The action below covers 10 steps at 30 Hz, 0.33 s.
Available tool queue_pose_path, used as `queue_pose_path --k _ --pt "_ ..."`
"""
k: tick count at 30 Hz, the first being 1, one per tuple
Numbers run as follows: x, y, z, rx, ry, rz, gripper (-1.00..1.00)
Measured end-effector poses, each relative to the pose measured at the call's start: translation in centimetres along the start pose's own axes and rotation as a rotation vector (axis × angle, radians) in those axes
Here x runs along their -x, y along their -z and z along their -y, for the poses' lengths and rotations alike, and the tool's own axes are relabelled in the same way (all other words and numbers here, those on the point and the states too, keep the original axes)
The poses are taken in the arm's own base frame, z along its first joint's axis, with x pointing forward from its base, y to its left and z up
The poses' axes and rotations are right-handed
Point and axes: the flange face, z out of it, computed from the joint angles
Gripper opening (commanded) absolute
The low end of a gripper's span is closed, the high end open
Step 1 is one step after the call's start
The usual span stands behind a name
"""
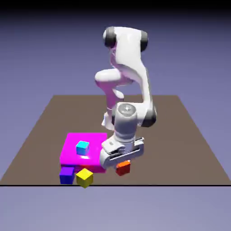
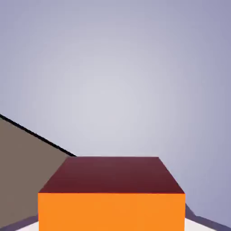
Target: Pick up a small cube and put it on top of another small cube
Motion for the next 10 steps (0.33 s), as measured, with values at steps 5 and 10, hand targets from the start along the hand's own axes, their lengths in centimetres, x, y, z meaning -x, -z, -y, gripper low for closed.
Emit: queue_pose_path --k 5,10 --pt "-1.7 -3.1 -5.2 -0.017 -0.149 0.010 -1.00" --pt "-1.7 -4.7 -5.2 -0.016 -0.150 0.009 1.00"
